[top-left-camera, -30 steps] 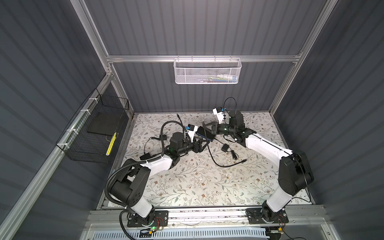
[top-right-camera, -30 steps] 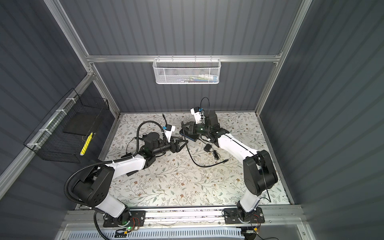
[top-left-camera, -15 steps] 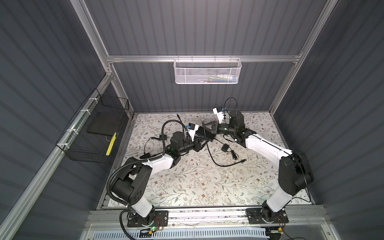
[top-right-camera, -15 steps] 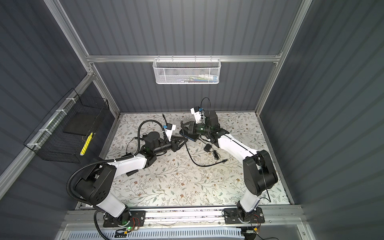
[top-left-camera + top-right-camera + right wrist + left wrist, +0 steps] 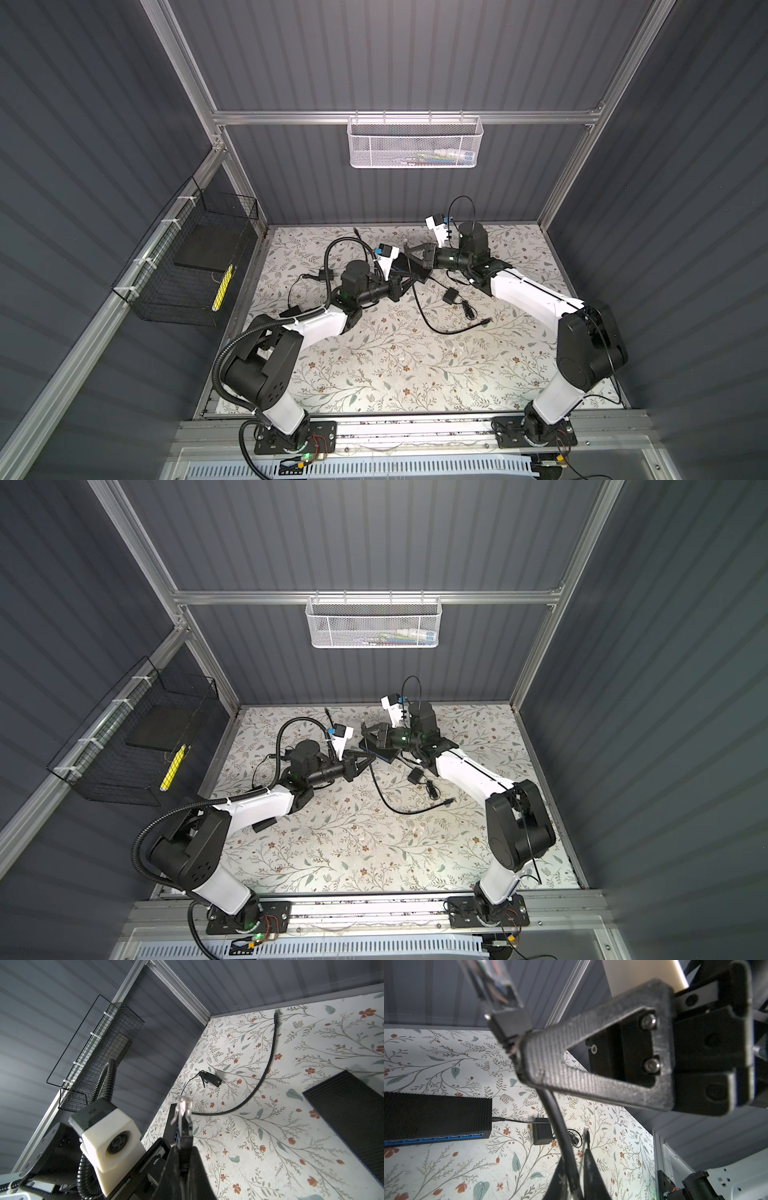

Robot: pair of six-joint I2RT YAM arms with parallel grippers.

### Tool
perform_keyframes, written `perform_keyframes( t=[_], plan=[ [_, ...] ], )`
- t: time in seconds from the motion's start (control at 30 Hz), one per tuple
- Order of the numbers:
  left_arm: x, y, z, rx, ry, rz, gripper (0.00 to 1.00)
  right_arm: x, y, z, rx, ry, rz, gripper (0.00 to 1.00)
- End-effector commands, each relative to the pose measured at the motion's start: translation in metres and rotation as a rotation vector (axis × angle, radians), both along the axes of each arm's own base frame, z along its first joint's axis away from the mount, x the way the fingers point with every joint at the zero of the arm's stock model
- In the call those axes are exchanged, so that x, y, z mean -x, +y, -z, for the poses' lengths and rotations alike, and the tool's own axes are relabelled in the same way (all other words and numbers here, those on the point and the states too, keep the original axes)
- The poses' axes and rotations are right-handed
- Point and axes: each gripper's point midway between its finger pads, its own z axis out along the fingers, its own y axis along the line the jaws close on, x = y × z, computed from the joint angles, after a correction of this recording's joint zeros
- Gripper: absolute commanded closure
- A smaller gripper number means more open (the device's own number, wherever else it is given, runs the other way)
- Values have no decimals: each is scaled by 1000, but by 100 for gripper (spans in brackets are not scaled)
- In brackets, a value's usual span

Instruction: Insert the plug into the switch port

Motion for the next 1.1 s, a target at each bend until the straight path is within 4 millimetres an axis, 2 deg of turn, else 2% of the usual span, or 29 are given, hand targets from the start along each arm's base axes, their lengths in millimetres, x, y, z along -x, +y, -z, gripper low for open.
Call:
perform_keyframes(
  t=[0.0,0.13,0.23,0.3,0.43,0.5,0.7,0.83,1.07],
  plan=[
    [4,-6,-24,25,-50,40,86,1,-6,-13,-11,-43,9,97],
    [5,-5,-25,26,-47,44,90,0,-12,-13,-10,-46,22,98],
    [5,-5,-25,23,-47,40,96,-1,-16,-11,4,-44,33,97],
    [4,-4,-26,17,-49,31,100,-2,-19,-7,37,-43,44,93],
    [-1,-3,-23,-4,-32,7,100,-4,-31,3,170,-53,112,72],
    [-3,-2,-18,-28,-10,-6,100,-1,-36,-1,247,-91,144,65],
    [-15,5,-7,-124,32,-94,100,-1,-50,-8,534,-200,304,62],
    [-17,7,-1,-191,40,-143,100,-3,-44,-3,656,-219,348,62],
    [-17,11,-6,-208,30,-185,100,-8,-18,-3,653,-216,338,63]
  ],
)
